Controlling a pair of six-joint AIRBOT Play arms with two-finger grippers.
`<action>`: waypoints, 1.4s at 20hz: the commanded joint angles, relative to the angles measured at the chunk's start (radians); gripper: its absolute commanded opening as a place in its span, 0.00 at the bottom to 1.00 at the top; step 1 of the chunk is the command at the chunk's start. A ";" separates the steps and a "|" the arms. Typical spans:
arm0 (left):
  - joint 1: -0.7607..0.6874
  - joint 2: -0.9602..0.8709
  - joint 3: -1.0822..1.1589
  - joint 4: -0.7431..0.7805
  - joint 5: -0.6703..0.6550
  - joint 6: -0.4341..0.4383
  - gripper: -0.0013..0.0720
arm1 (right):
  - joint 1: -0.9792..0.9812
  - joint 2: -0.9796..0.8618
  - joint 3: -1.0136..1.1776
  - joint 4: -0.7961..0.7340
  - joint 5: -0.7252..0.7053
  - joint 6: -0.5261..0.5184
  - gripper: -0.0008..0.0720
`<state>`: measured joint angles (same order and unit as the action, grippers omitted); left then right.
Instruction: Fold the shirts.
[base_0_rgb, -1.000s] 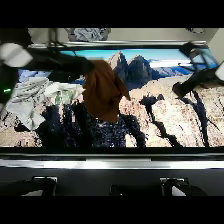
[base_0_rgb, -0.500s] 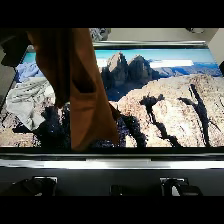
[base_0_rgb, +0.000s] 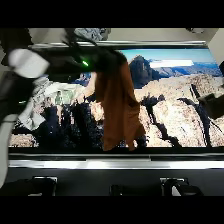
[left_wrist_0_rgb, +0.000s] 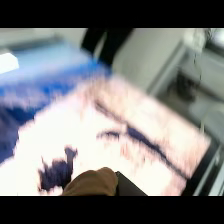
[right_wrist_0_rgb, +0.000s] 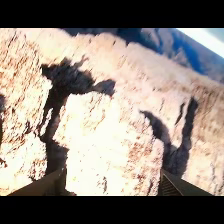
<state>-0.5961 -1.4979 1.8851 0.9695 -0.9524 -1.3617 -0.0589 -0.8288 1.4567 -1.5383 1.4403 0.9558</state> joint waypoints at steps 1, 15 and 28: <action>-0.050 -0.246 -0.001 -0.002 -0.237 -0.052 0.06 | 0.000 -0.162 -0.074 0.011 0.029 0.028 0.93; 0.246 -0.169 -0.104 0.182 -0.696 -0.108 0.92 | 0.001 -0.477 -0.109 0.412 -0.031 -0.081 0.95; 0.004 -0.008 -0.970 -0.133 -0.019 -0.078 0.91 | 0.002 -0.563 -0.392 0.472 -0.063 -0.180 0.99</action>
<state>-0.5373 -1.4986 0.9691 0.8810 -1.1080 -1.4460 -0.0578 -1.3876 1.1145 -1.0164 1.4014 0.7937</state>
